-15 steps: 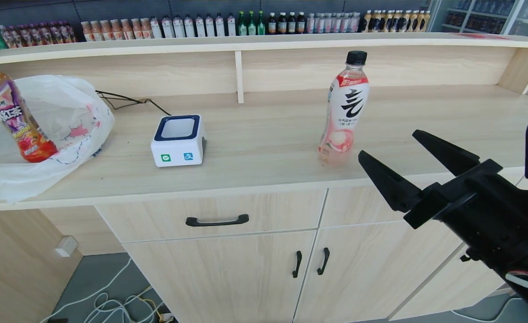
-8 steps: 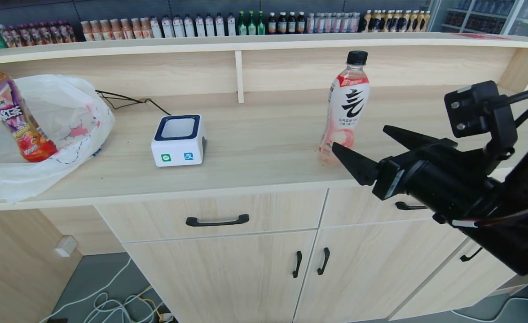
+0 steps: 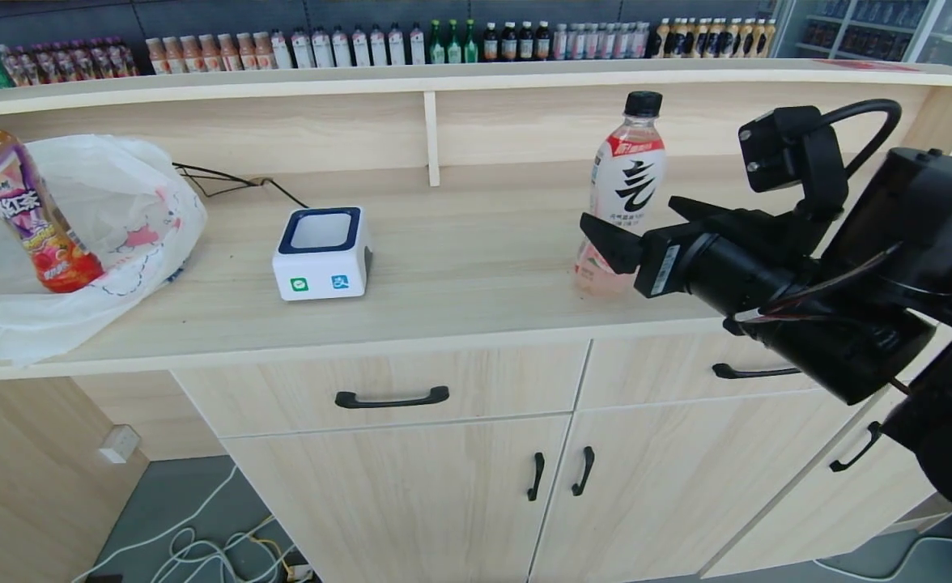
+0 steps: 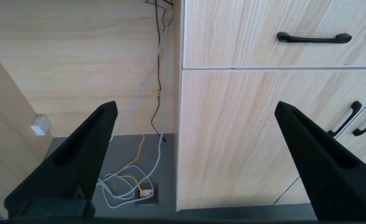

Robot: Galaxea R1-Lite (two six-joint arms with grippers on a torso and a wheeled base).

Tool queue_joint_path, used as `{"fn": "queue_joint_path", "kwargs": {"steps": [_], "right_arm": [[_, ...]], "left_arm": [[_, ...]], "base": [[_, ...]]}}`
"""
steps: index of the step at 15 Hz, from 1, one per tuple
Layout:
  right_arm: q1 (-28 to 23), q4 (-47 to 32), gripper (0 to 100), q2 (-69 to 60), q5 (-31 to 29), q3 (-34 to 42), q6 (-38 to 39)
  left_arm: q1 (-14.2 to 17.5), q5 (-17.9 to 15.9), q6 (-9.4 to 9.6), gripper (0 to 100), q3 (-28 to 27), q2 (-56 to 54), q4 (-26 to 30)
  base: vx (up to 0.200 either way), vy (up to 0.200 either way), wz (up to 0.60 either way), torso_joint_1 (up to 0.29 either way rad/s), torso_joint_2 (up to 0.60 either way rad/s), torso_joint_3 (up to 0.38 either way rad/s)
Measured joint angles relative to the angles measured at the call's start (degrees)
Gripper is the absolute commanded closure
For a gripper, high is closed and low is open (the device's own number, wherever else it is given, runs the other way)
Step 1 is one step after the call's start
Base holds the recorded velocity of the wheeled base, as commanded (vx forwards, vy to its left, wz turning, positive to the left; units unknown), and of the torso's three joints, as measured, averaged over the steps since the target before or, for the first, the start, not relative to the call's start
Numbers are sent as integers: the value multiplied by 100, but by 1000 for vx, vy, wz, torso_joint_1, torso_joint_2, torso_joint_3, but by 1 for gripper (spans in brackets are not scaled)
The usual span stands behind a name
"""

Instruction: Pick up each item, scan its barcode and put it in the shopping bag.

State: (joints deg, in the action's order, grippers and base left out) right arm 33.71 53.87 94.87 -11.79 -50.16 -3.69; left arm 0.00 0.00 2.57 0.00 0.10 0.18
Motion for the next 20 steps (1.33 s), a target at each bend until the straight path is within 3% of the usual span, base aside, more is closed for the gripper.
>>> {"fn": "queue_joint_path", "kwargs": {"steps": [20], "right_arm": [[-588, 249, 0, 1538, 20, -1325, -7]], "left_arm": [[0, 0, -6, 0, 0, 0, 0]], "base": [[0, 0, 0, 0, 0, 0]]}}
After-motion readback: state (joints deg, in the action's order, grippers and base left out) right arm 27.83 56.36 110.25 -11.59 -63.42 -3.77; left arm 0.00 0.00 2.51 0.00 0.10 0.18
